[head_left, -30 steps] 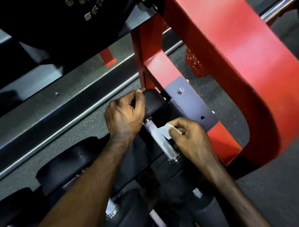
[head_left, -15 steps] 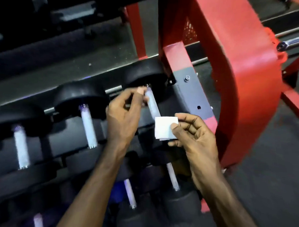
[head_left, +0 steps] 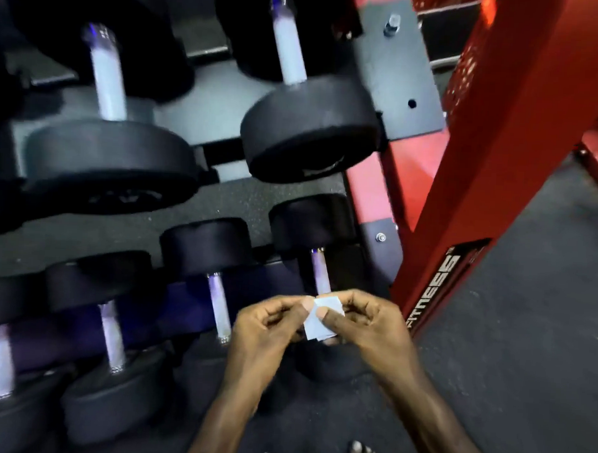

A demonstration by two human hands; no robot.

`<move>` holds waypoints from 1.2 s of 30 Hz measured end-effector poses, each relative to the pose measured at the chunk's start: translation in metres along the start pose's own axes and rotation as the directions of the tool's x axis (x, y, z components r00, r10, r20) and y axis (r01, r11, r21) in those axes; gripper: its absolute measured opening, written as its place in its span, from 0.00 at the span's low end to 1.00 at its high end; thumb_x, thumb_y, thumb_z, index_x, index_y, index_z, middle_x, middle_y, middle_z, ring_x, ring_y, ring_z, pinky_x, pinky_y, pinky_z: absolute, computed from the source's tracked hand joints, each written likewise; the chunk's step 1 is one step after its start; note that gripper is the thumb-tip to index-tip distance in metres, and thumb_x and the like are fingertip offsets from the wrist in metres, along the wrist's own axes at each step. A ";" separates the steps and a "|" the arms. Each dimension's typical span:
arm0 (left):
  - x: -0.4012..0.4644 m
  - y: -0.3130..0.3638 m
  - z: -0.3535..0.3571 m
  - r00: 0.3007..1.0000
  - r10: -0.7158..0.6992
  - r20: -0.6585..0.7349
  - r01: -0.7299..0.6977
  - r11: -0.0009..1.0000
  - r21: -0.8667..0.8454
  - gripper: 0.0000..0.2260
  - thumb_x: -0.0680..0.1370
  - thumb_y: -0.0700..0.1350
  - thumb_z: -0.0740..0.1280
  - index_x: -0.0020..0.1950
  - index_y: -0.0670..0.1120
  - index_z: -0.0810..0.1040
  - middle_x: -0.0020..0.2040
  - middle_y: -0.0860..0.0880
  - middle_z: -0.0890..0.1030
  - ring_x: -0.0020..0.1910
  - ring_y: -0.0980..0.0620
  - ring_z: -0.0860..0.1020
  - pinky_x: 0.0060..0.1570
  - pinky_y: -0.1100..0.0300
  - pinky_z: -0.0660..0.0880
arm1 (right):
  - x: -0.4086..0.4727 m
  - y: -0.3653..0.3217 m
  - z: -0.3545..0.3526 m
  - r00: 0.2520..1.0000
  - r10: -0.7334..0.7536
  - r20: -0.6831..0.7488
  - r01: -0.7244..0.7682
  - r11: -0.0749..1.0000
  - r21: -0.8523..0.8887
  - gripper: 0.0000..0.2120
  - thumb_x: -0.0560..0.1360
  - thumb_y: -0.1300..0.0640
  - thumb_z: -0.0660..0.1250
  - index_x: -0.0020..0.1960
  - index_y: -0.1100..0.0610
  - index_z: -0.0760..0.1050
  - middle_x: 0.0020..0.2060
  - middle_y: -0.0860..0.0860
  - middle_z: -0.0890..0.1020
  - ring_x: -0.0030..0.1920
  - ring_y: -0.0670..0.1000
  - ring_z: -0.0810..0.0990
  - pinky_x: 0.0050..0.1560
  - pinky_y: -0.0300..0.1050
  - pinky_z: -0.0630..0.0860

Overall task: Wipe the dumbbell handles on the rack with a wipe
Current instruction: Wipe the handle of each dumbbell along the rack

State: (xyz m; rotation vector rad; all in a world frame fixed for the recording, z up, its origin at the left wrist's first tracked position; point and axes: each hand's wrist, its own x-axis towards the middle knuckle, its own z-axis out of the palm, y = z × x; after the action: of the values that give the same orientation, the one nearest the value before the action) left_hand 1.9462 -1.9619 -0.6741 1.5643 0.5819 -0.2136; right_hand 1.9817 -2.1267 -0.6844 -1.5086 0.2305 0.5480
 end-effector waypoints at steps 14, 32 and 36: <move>0.127 -0.151 -0.001 0.785 0.588 0.192 -0.570 0.565 0.597 0.33 0.79 0.54 0.71 0.83 0.52 0.68 0.81 0.54 0.69 0.79 0.55 0.68 0.79 0.59 0.65 | 0.174 0.143 -0.058 0.940 -0.285 -0.188 0.081 0.722 -0.687 0.06 0.78 0.57 0.69 0.49 0.48 0.83 0.40 0.48 0.86 0.45 0.55 0.84 0.46 0.53 0.81; 0.203 -0.119 -0.024 0.368 0.859 0.357 -0.832 0.133 0.538 0.25 0.85 0.34 0.65 0.82 0.46 0.70 0.85 0.45 0.63 0.85 0.46 0.59 0.81 0.46 0.65 | 0.193 0.126 -0.030 0.956 0.161 0.246 -0.172 0.985 0.024 0.22 0.73 0.75 0.50 0.54 0.65 0.81 0.48 0.61 0.86 0.49 0.56 0.87 0.55 0.50 0.82; 0.211 -0.120 -0.023 0.366 0.870 0.329 -0.855 0.176 0.488 0.27 0.84 0.31 0.66 0.81 0.48 0.72 0.84 0.46 0.65 0.84 0.47 0.61 0.81 0.46 0.66 | 0.200 0.131 -0.040 0.945 0.178 0.275 -0.180 0.983 -0.018 0.25 0.72 0.74 0.50 0.59 0.66 0.81 0.54 0.64 0.85 0.55 0.60 0.86 0.60 0.56 0.81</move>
State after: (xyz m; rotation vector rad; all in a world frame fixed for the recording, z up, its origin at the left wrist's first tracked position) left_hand 2.0622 -1.8930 -0.8771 2.2927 -0.5535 0.6002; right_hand 2.0981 -2.1305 -0.8970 -1.3932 0.1529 0.8950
